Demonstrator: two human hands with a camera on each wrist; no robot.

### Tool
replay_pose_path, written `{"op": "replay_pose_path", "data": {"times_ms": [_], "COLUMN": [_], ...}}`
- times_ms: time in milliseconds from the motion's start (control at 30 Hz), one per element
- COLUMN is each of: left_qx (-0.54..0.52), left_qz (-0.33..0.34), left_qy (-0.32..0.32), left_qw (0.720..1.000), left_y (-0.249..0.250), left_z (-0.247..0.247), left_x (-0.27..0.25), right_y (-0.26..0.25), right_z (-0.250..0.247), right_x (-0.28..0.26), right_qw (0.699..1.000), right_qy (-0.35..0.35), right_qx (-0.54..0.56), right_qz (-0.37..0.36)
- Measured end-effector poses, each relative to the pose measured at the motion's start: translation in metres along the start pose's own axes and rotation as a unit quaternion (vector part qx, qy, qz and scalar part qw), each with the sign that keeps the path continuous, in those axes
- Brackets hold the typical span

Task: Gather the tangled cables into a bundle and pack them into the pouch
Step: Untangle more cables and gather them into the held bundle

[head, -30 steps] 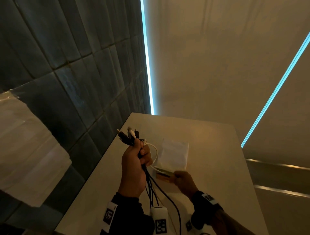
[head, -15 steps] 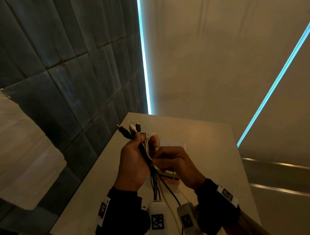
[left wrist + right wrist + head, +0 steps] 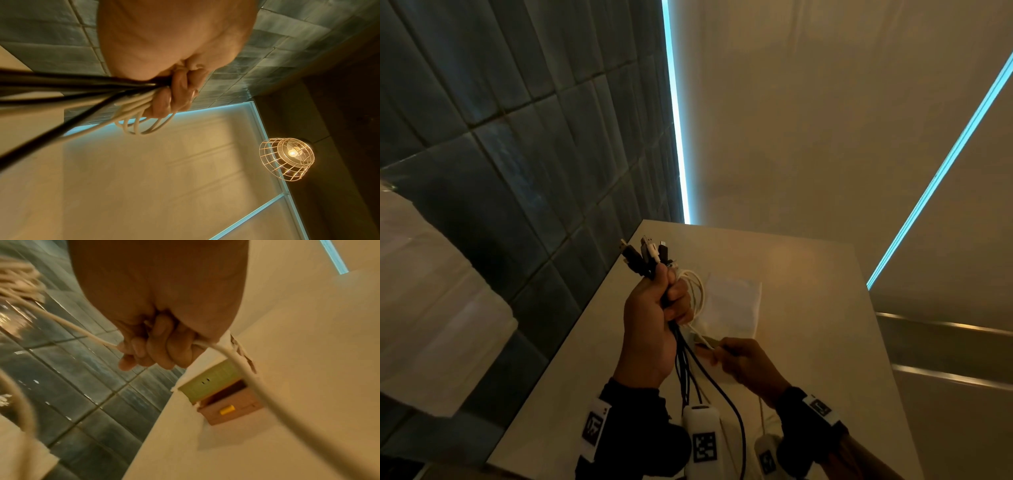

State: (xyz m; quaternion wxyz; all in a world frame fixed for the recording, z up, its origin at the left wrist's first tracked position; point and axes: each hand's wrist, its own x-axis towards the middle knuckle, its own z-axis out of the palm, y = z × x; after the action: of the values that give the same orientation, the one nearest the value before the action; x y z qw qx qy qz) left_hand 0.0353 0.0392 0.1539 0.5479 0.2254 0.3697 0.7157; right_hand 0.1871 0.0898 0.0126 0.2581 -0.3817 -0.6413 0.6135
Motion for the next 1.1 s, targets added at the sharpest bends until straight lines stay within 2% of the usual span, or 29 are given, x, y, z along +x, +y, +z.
{"op": "replay_pose_path", "data": {"times_ms": [167,233,333,400,467,567,700,833,933,1100], "left_qx": [0.019,0.030,0.048,0.059,0.066,0.099,0.103,0.007,-0.032,-0.053], "left_qz": [0.018,0.014,0.000,-0.007,-0.015,-0.042,-0.060,-0.052,-0.042,-0.004], "left_qy": [-0.004,0.005,0.025,0.044,0.065,0.086,0.046,-0.012,-0.041,-0.078], "left_qw": [1.000,0.999,0.999,0.997,0.996,0.990,0.992,0.999,0.998,0.995], "left_y": [0.007,0.006,0.005,0.005,0.002,-0.006,-0.011,-0.003,-0.001,0.004], "left_z": [-0.001,-0.002,-0.006,-0.009,-0.009,-0.002,0.016,0.025,0.027,0.020], "left_x": [-0.003,-0.004,-0.003,0.000,0.002,0.003,0.000,-0.003,-0.005,-0.005], "right_y": [0.030,0.043,0.045,0.024,-0.014,-0.078,-0.126,-0.116,-0.094,-0.046], "right_z": [-0.001,-0.004,-0.010,-0.018,-0.027,-0.039,-0.040,-0.037,-0.038,-0.045], "right_x": [0.007,0.011,0.020,0.023,0.022,0.013,-0.008,-0.016,-0.015,-0.008], "right_qw": [0.997,0.993,0.985,0.985,0.992,0.990,0.982,0.983,0.989,0.999], "right_qy": [0.026,0.044,0.071,0.105,0.117,0.066,-0.044,-0.101,-0.092,-0.029], "right_qx": [0.001,-0.032,-0.098,-0.092,0.002,0.111,0.129,0.106,0.095,0.025], "right_qz": [0.070,0.107,0.125,0.104,0.053,-0.048,-0.132,-0.114,-0.072,-0.009]}}
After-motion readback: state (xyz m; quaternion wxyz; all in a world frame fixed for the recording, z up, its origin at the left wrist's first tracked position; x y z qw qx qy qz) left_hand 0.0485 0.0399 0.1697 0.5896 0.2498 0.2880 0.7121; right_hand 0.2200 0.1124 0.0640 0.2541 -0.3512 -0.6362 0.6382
